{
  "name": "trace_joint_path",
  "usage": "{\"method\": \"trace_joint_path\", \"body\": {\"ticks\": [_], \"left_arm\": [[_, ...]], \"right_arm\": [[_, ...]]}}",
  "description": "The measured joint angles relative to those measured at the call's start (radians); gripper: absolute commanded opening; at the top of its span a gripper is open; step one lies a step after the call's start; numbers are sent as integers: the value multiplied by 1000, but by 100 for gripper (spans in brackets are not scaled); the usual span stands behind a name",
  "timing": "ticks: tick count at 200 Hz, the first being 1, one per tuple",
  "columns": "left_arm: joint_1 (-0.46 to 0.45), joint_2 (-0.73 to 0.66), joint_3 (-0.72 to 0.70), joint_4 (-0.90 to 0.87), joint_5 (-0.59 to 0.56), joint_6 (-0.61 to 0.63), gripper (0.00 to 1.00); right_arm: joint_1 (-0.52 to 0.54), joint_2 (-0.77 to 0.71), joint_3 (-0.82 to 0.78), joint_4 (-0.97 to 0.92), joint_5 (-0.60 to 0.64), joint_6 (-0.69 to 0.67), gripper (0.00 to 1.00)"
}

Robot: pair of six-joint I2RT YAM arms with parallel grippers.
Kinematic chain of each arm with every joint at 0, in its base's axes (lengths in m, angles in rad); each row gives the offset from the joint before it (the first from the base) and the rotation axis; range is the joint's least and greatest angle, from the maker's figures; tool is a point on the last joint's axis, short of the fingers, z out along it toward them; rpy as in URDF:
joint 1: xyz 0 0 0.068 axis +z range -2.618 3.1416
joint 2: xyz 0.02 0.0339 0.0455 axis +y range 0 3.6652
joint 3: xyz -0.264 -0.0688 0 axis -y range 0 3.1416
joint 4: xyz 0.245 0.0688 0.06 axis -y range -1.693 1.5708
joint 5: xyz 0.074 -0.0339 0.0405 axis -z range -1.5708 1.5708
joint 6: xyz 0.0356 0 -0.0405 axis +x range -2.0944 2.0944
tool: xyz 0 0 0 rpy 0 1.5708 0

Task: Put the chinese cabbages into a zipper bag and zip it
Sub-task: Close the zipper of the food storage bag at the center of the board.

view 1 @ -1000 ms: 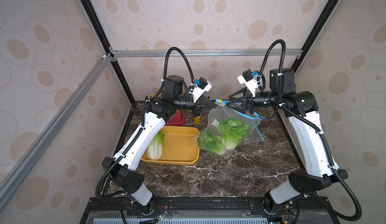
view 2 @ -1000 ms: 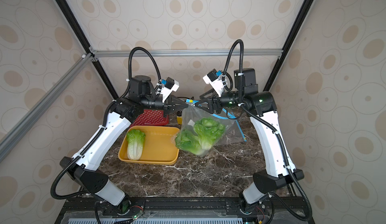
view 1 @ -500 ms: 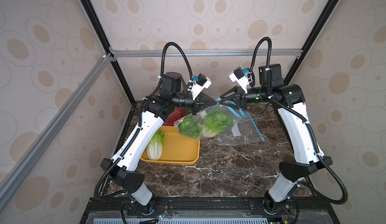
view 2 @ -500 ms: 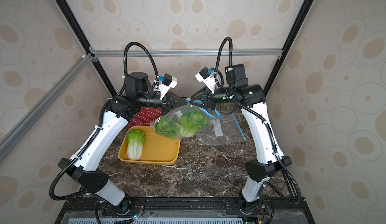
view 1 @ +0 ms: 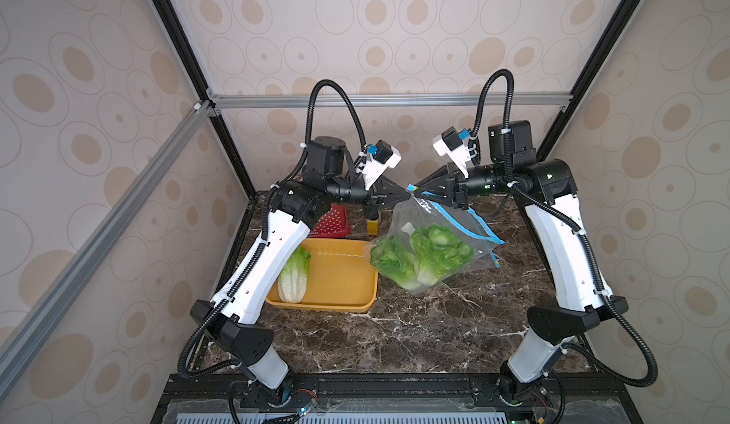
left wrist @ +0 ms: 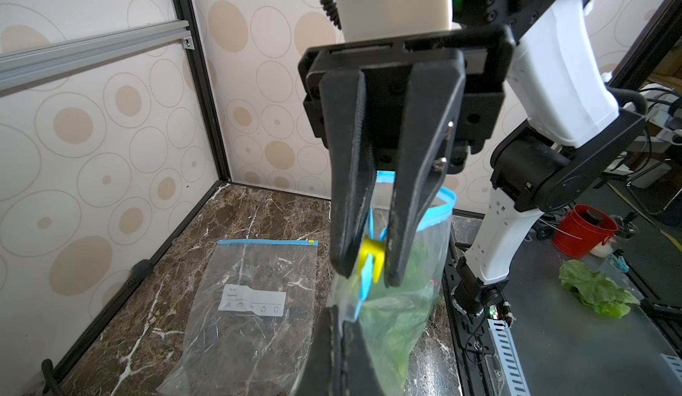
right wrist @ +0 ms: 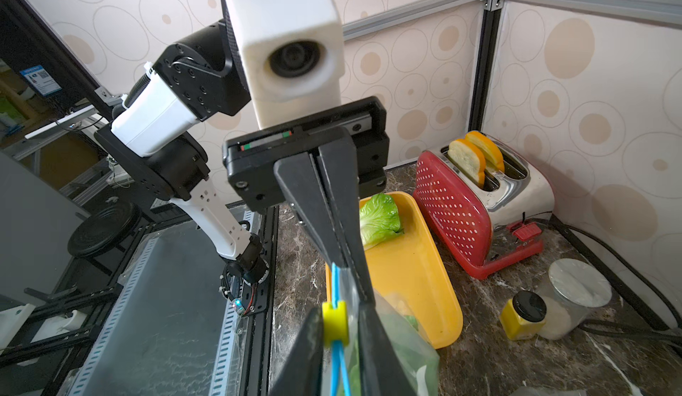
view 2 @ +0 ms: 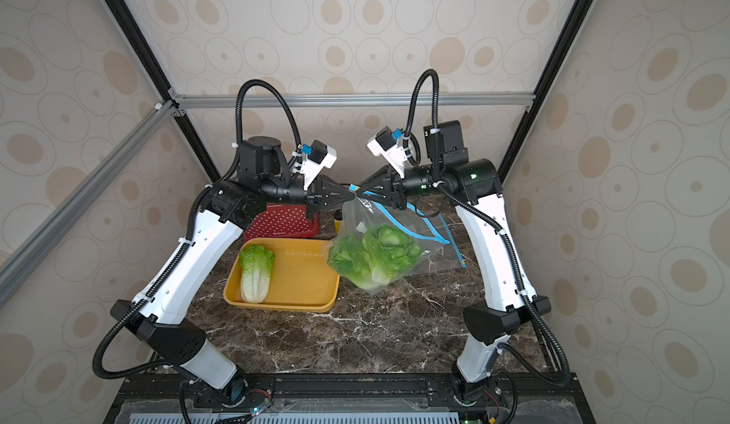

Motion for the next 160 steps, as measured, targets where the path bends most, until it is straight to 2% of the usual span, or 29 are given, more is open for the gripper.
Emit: {"method": "trace_joint_path", "body": {"ticks": [35,83,122,129,141,160], "left_arm": [[0,1,1,0,-5,0,0],[0,10,19,-3,-11,0,0],[0,17,24,-5,-12,0,0],[0,18,24,-5,-12,0,0],[0,18,25,-6,-14,0,0],[0,18,26,-5,-15,-1,0]], "right_arm": [[0,0,0,13,-4,8,18],[0,0,0,14,-13,13,20],[2,8,0,21,-23,21,15],[2,9,0,23,-24,21,17],[3,11,0,24,-23,22,25],[4,12,0,20,-24,18,27]]}}
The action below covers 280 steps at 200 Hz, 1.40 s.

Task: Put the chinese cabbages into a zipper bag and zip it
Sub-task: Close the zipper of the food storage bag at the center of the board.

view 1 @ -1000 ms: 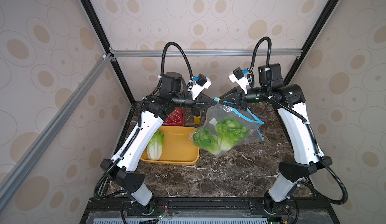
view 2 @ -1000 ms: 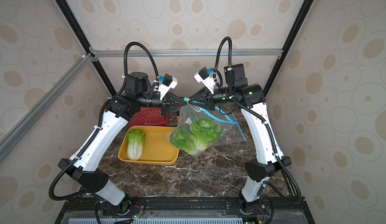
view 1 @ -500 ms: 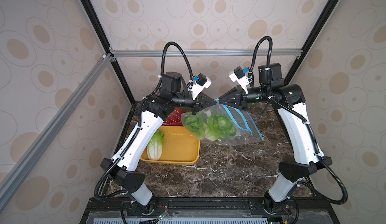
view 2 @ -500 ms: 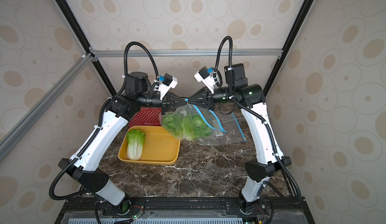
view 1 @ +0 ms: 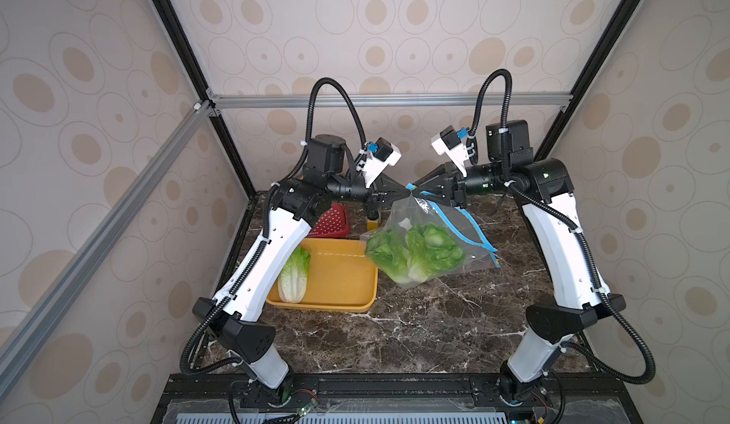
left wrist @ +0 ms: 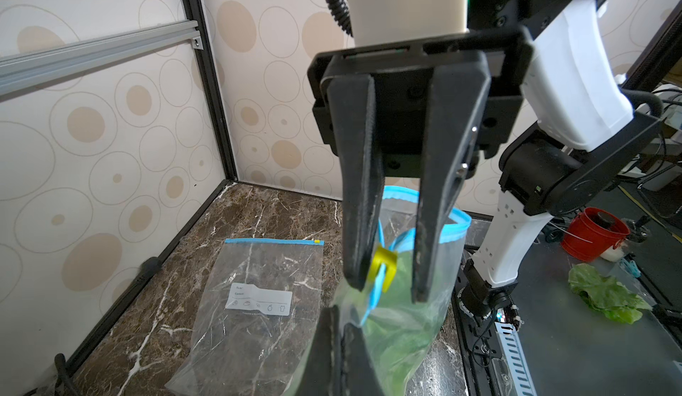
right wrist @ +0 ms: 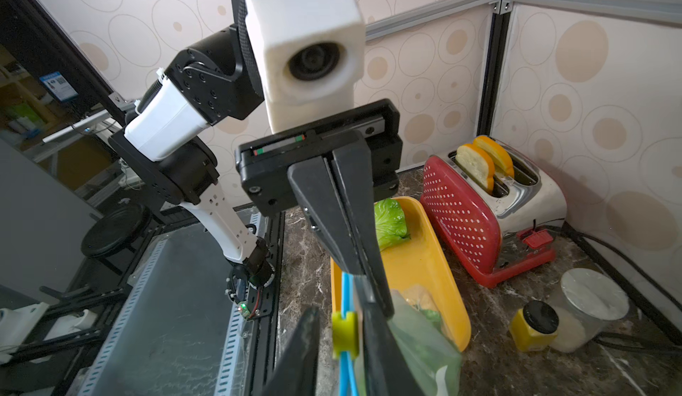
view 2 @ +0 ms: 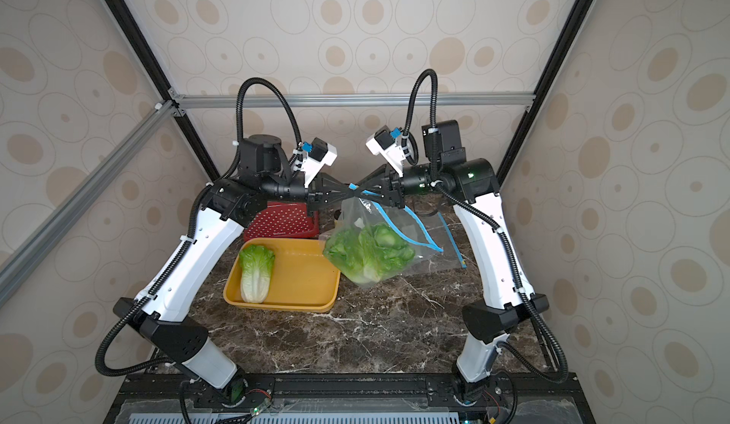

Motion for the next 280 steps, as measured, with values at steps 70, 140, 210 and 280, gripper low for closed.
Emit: {"method": "trace_joint_path", "body": {"ticks": [70,140,210,280], "left_arm": [[0,3,13,0,-3,-5,0],[0,6,19,1,-11,-12,0],[11,-15,-62,103,-30,-157,0],[32,-59,-130,260,23,-281,0]], "right_arm": [[0,-10,-31,31,-11,2,20],[2,-10,-31,47,4,5,0],[-1,-79,-138,90,88,0,0],[-51,-236,-335,218,147,63,0]]}}
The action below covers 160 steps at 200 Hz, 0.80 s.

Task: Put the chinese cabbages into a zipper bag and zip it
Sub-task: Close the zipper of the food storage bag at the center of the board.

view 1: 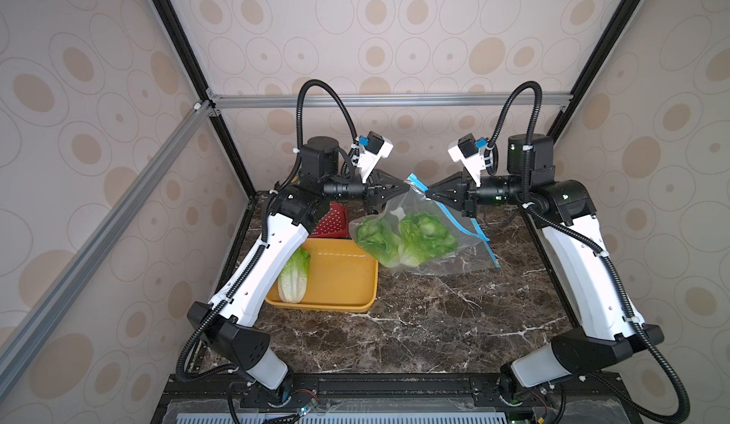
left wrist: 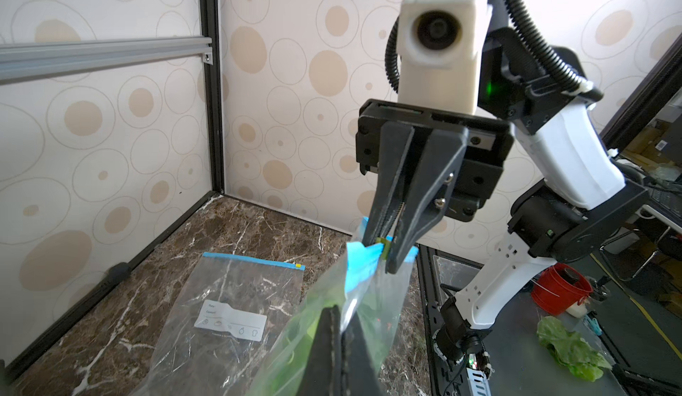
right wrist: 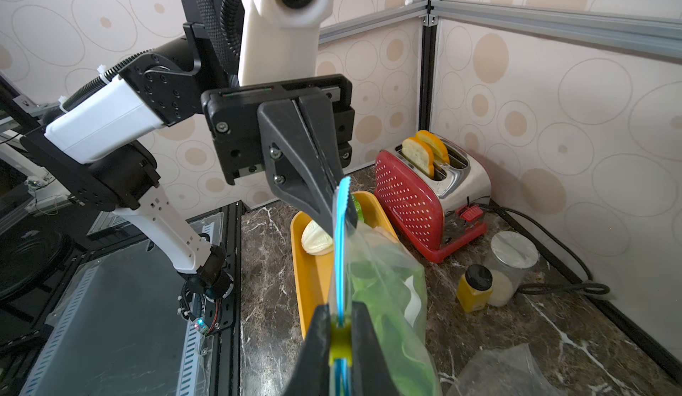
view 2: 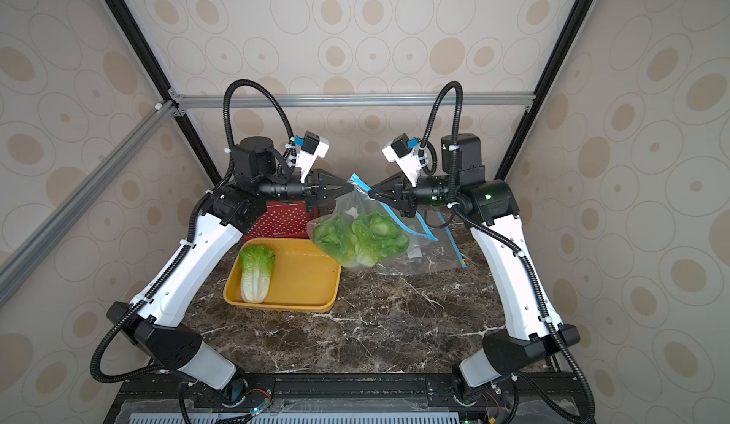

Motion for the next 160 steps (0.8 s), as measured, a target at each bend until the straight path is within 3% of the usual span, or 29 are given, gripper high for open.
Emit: {"method": "trace_joint_path", "body": {"ticks": [92,160], "left_arm": [[113,-58,-13,18,-127,-87,0],[173,-73,-13,-32,-233,-97,0]], "right_arm": [[-61,-119,-125,-10,62,46,0],[-112,-256,-232,-98,225,90,0]]}}
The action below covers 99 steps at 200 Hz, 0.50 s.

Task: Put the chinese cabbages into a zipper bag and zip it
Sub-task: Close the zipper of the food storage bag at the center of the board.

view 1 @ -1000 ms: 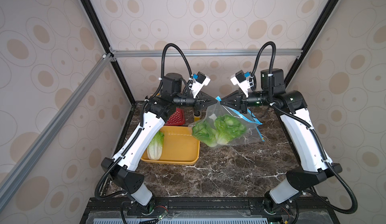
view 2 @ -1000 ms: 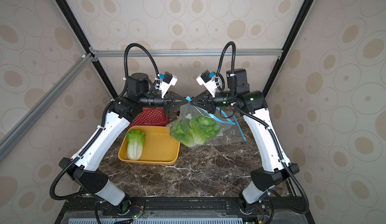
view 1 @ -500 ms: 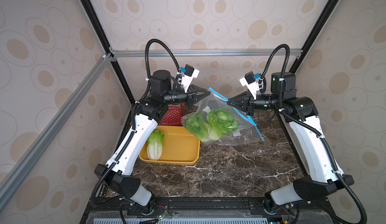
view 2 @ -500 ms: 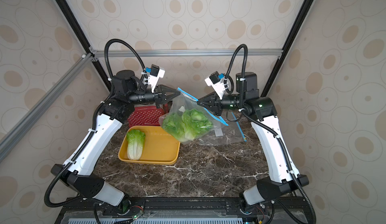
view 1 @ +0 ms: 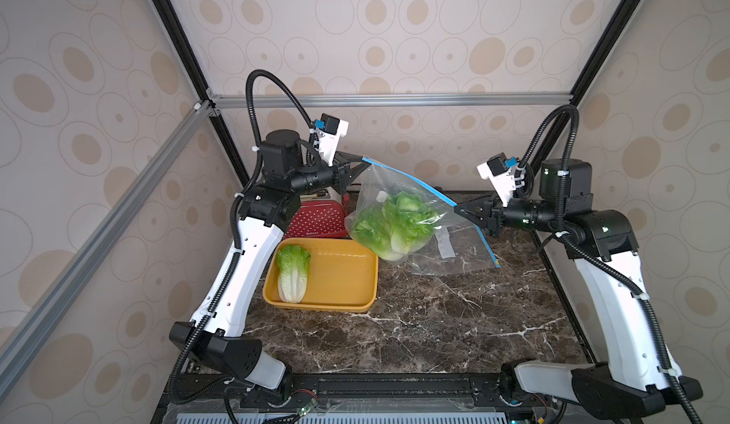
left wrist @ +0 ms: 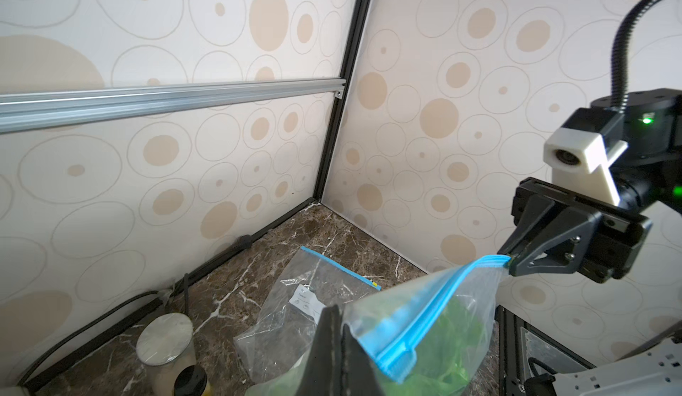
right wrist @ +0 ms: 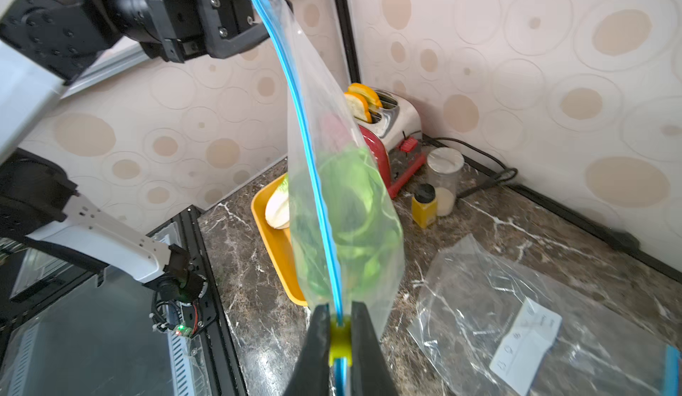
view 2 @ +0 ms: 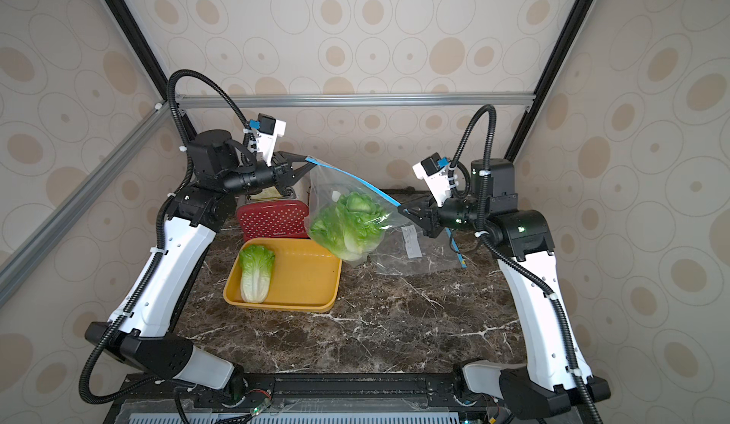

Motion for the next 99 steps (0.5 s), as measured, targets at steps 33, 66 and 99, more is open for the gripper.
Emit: {"method": "trace_joint_path", "body": {"ticks": [33,66,99], "left_arm": [[-10,0,-12,-15,7,-5,0],[-16,0,-63,24,12,-47,27],[-9,1,-122,83,-64,-117,67]], "right_arm": [[-23,-43,-21,-6,69,42,0],[-25,-48,0,-25,186,98,0],[-78,-56,24,-121,428,158,0]]}}
